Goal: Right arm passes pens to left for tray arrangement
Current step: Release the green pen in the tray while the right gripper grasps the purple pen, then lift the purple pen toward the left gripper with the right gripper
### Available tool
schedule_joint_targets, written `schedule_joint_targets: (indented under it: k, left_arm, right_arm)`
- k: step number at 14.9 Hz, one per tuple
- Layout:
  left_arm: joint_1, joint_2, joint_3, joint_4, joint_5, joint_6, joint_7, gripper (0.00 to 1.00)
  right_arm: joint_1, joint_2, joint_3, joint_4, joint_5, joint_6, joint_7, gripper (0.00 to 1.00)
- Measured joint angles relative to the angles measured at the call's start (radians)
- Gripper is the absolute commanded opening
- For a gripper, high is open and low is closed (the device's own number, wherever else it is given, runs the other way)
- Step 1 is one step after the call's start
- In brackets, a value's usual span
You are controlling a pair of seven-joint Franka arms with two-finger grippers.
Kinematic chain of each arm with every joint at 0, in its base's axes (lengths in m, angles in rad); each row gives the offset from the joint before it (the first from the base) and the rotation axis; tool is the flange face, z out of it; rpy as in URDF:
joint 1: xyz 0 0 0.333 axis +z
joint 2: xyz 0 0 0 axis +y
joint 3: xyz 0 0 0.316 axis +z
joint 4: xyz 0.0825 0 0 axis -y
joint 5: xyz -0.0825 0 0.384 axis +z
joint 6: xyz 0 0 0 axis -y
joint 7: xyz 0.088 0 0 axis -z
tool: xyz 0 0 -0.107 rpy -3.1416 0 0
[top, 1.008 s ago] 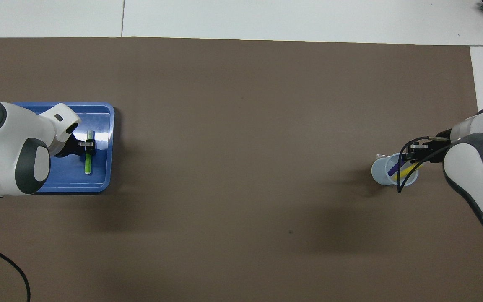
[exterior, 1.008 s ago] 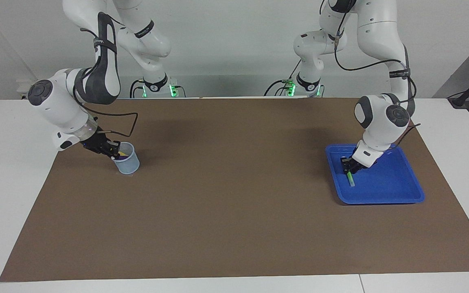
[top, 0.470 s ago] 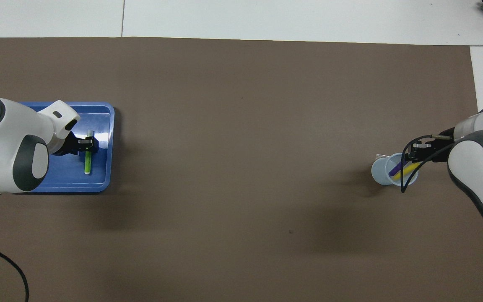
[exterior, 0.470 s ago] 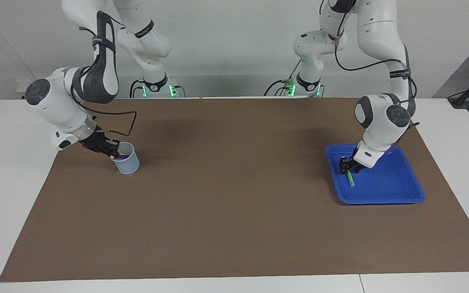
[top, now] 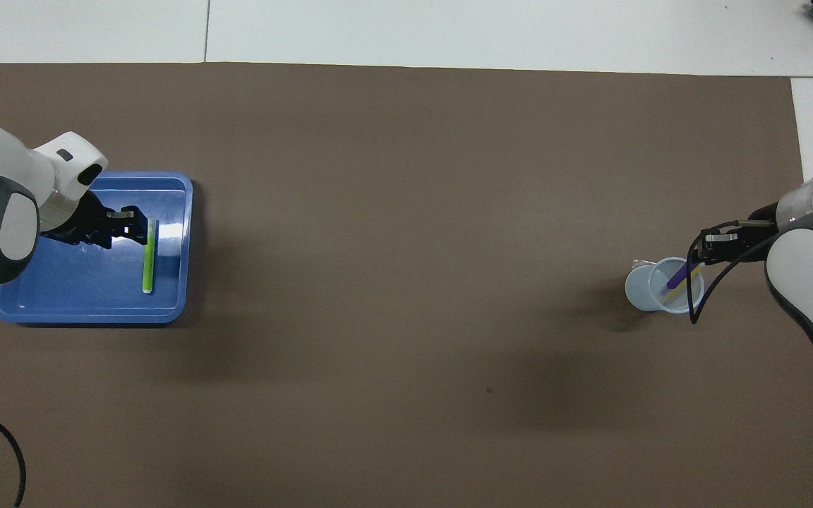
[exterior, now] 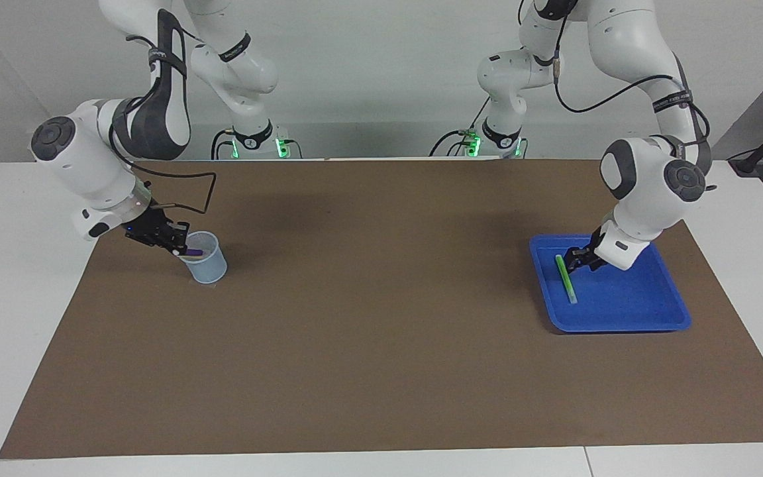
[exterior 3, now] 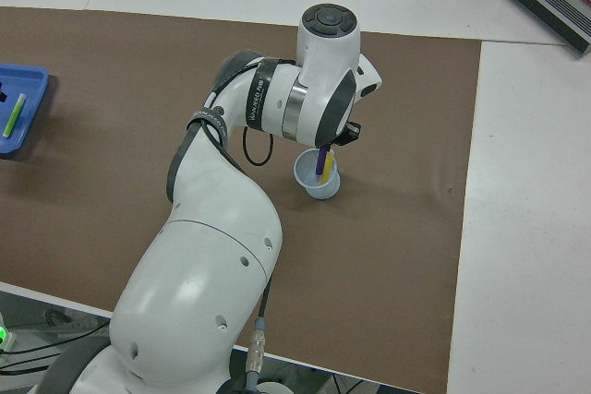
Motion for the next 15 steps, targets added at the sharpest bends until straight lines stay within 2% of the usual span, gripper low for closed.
schedule_joint_targets:
  k: [1,2,3,8,15]
  left_arm:
    - [0.0,-0.001,0.0,0.024,-0.021,-0.037,-0.01,0.74]
    - [0.0,-0.002,0.0,0.049,-0.033,-0.073,-0.031,0.93]
    - [0.0,-0.003,-0.001,0.075,-0.04,-0.106,-0.059,0.99]
    - [-0.003,-0.02,-0.015,0.131,-0.153,-0.152,-0.234,1.0]
    - [-0.003,-0.098,-0.043,0.137,-0.234,-0.185,-0.452,1.0]
  right_arm:
    - [0.0,-0.002,0.001,0.009,0.0,-0.01,0.0,0.0]
    - [0.0,-0.004,0.002,0.013,0.0,-0.015,0.0,0.0]
    - [0.001,-0.005,0.003,0.015,0.0,-0.018,-0.001,0.0]
    - [0.011,-0.011,0.007,0.04,-0.011,-0.058,-0.005,0.0]
    - [0.049,-0.041,0.021,0.235,-0.047,-0.24,-0.007,0.0]
